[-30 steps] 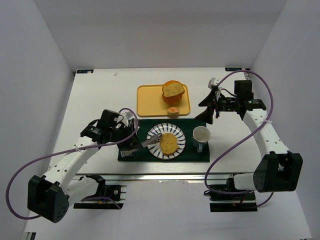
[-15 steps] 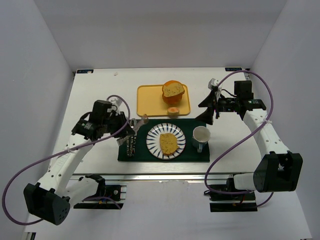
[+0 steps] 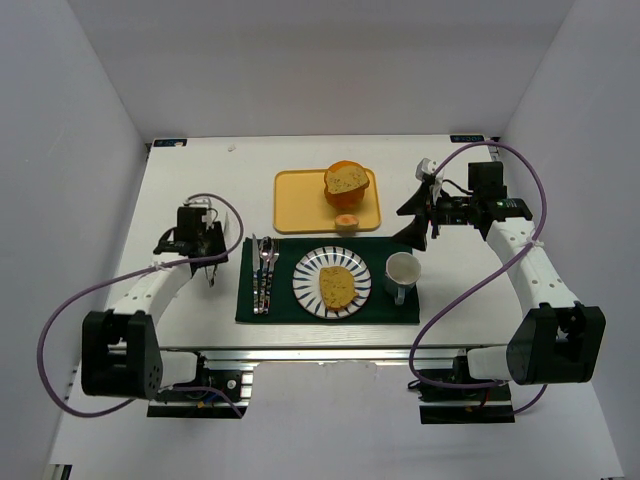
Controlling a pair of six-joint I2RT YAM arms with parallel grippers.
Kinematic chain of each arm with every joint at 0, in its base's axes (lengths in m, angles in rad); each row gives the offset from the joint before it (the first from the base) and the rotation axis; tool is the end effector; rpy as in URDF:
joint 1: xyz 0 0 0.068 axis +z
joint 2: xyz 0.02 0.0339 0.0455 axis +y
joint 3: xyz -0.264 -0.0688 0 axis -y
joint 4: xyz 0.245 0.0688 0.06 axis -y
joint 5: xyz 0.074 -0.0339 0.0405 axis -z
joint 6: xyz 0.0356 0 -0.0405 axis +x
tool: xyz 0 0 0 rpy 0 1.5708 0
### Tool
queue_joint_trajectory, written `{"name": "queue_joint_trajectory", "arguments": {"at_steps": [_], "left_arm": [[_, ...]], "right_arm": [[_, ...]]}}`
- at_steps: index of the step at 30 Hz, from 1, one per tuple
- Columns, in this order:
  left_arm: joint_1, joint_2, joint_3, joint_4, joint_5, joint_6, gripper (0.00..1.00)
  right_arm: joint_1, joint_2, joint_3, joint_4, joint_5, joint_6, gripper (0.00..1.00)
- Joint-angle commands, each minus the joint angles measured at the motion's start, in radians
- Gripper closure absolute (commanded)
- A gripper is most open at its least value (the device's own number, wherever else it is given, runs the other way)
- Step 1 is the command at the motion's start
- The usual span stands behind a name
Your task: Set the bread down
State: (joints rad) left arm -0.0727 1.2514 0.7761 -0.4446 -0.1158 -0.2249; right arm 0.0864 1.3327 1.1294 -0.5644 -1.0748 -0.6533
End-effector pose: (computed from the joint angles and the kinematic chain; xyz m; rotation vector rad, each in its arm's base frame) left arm 0.2483 -0.0140 0.2184 -0.2371 2.4707 0.0181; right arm 0.2715 0.0549 0.3162 -1.1658 1.6410 0.8847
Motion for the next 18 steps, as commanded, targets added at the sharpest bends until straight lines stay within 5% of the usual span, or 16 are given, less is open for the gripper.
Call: {"name": "queue_joint_trajectory", "arguments": {"at_steps": [1, 8, 12, 14, 18], "left_arm": [[0.016, 0.048, -0.072, 0.242, -0.051, 0.163, 0.37], [0.045, 0.109, -0.132, 0.302, -0.051, 0.150, 0.20], [0.047, 0.013, -0.152, 0.291, -0.103, 0.098, 0.02], [0.047, -0.076, -0.135, 0.258, -0.114, 0.067, 0.02], [0.047, -0.228, -0.103, 0.186, -0.036, -0.002, 0.02]], "right_arm": [[-0.004, -0.024, 0.017, -0.020, -0.004, -0.025, 0.11], [-0.002, -0.027, 0.017, -0.034, 0.026, -0.019, 0.11], [-0.004, -0.026, 0.007, 0.121, 0.196, 0.261, 0.11], [-0.004, -0.023, 0.023, 0.147, 0.284, 0.394, 0.11], [-0.004, -0.021, 0.023, 0.175, 0.328, 0.376, 0.11]]}}
